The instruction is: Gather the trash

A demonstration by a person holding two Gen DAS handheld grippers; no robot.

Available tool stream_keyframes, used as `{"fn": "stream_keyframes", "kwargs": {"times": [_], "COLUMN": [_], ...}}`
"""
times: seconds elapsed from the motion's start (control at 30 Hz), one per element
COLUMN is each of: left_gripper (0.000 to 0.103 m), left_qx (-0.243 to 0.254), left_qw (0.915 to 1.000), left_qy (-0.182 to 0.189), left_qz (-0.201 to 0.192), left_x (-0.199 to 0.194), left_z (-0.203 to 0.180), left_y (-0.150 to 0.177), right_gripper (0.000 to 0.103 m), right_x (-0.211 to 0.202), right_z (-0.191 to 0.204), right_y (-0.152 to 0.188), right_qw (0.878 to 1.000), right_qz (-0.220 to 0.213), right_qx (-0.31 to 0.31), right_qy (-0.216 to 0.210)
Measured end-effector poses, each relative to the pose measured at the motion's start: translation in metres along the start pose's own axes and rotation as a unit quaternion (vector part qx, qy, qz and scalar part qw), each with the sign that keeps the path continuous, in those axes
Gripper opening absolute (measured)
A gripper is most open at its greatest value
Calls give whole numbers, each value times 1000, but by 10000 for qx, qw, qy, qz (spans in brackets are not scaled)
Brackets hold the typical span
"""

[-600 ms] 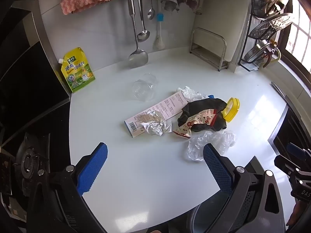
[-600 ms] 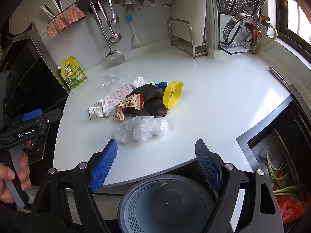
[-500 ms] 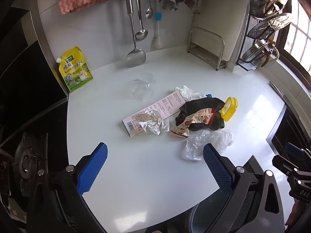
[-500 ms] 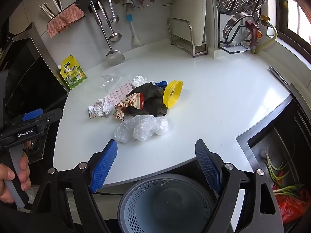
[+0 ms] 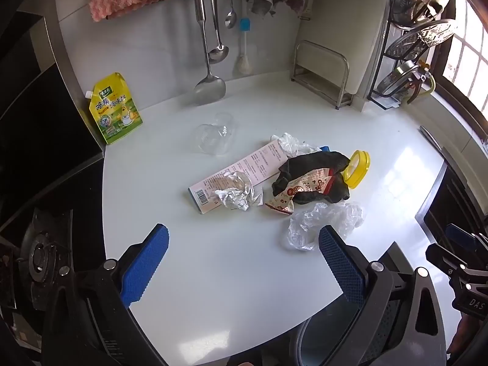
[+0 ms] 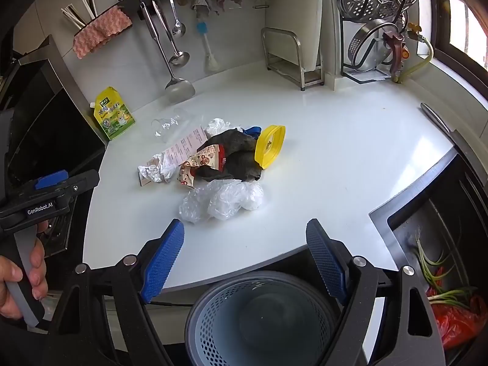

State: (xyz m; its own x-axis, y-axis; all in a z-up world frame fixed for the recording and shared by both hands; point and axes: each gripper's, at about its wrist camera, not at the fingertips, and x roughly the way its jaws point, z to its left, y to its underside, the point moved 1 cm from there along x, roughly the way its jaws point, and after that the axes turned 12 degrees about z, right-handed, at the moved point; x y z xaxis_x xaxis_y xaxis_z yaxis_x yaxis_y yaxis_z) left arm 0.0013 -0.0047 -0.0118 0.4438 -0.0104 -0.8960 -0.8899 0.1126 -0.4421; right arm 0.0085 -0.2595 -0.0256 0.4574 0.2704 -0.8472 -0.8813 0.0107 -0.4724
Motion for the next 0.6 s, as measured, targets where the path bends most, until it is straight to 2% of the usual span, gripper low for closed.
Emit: {"fn": "stream_keyframes", "kwargs": {"times": [0.6], "left_gripper": [97], "left_qx": [-75], "left_qw": [9999], "left_qy": [45], "left_qz": [128], "left_x": [4], "left_z": [7], "left_y": [-1], "right_gripper": [78], "right_x": [3], "right_z": [1], "right_y": [4], "right_qw": [10000], "right_qz": [52], "right_qx": [1], "right_qy": [5]}}
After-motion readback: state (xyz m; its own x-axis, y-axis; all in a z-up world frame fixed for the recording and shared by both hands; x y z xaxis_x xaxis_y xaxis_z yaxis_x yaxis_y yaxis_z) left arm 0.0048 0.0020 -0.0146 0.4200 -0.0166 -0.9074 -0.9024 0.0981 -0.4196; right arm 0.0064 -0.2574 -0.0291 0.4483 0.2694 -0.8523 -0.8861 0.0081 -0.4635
